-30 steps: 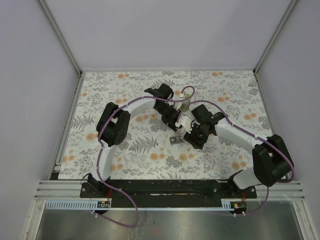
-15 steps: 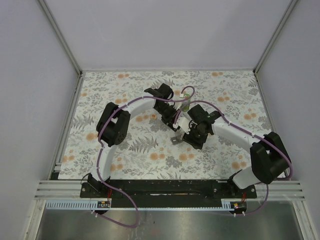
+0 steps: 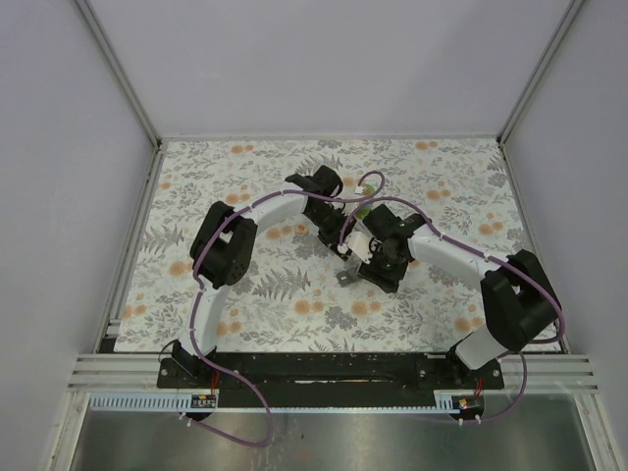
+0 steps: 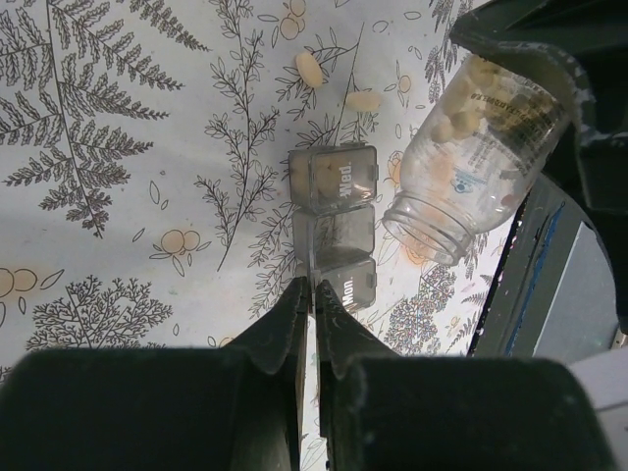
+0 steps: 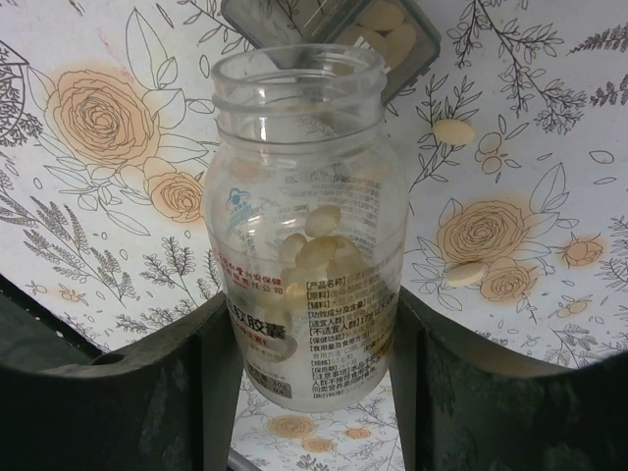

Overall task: Sort the pills into containers
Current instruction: Pour the pill into the pill container.

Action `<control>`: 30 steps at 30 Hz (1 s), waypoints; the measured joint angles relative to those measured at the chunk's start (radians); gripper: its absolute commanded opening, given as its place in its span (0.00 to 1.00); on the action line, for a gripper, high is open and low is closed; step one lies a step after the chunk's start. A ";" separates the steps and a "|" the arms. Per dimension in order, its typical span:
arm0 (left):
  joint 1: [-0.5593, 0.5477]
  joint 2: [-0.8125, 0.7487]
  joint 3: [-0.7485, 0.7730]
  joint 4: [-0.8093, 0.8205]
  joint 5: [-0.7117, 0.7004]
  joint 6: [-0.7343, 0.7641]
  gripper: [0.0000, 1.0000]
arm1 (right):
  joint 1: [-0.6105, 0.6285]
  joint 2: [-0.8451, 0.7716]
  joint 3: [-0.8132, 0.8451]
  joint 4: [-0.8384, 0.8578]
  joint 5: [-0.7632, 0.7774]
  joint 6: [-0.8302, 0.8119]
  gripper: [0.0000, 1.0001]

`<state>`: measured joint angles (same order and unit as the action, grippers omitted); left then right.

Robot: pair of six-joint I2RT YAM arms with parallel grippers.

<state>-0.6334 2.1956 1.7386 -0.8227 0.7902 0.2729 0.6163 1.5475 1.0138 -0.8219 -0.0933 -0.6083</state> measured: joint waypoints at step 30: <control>-0.001 0.000 0.000 -0.002 0.003 0.002 0.00 | 0.047 0.101 0.089 -0.097 0.114 -0.004 0.00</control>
<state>-0.6342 2.1956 1.7386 -0.8242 0.7933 0.2745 0.6632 1.6482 1.1030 -0.9192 0.0204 -0.6125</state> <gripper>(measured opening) 0.070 0.616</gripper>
